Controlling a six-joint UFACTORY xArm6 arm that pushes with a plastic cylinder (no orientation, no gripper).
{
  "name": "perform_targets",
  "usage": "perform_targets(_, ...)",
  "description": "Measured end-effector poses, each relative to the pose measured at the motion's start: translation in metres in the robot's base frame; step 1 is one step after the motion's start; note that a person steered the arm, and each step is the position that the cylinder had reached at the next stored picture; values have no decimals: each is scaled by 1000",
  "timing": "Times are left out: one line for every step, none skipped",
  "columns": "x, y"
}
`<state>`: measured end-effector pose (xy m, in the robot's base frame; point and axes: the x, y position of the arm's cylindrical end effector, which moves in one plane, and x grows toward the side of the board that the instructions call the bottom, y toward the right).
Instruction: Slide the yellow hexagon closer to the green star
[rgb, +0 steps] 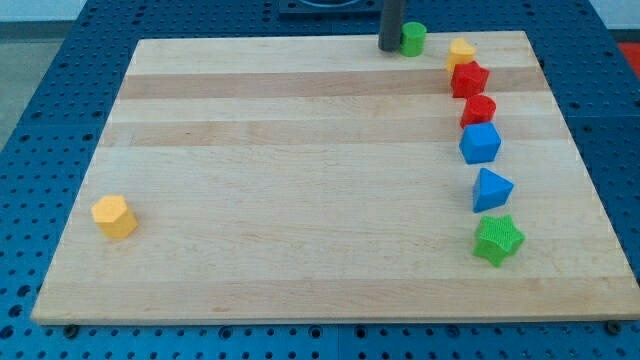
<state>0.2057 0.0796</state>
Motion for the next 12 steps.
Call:
perform_targets(-9, 23)
perform_targets(-9, 85)
perform_targets(-9, 88)
perform_targets(-8, 73)
perform_targets(29, -9)
perform_targets(102, -121)
perform_targets(181, -248)
perform_targets(245, -352)
perform_targets(262, -377)
perform_targets(295, -356)
perform_targets(300, -315)
perform_targets(312, -328)
